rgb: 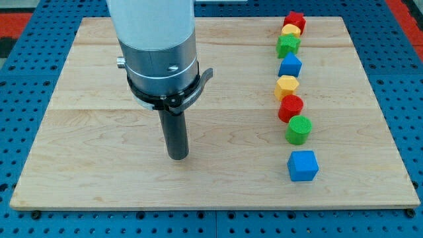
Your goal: Push the yellow heart towards the center of the board
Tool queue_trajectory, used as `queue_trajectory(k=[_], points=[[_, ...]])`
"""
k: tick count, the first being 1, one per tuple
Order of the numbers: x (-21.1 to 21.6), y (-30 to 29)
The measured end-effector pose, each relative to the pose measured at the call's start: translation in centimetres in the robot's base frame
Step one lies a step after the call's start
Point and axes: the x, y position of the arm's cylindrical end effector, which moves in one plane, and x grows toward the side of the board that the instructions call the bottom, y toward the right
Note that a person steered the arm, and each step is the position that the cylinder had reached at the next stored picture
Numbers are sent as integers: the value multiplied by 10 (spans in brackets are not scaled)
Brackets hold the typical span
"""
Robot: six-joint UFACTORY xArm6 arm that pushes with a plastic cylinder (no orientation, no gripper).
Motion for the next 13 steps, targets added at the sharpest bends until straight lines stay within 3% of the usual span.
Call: queue_trajectory(k=[1, 2, 4, 6, 7, 8, 10, 11, 12, 13], points=[[14, 22], [69, 31], [83, 62], [76, 223], [37, 275], [-65, 324], [-278, 309], [-338, 299], [-338, 229], [-285, 184]])
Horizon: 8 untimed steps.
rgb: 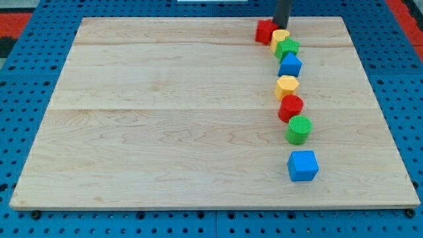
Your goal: Push the yellow heart towards the center of the board
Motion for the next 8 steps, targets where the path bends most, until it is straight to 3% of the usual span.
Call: queue_trajectory(k=[1, 4, 6, 7, 8], points=[[39, -1], [84, 17], [109, -86], [72, -58], [22, 14]])
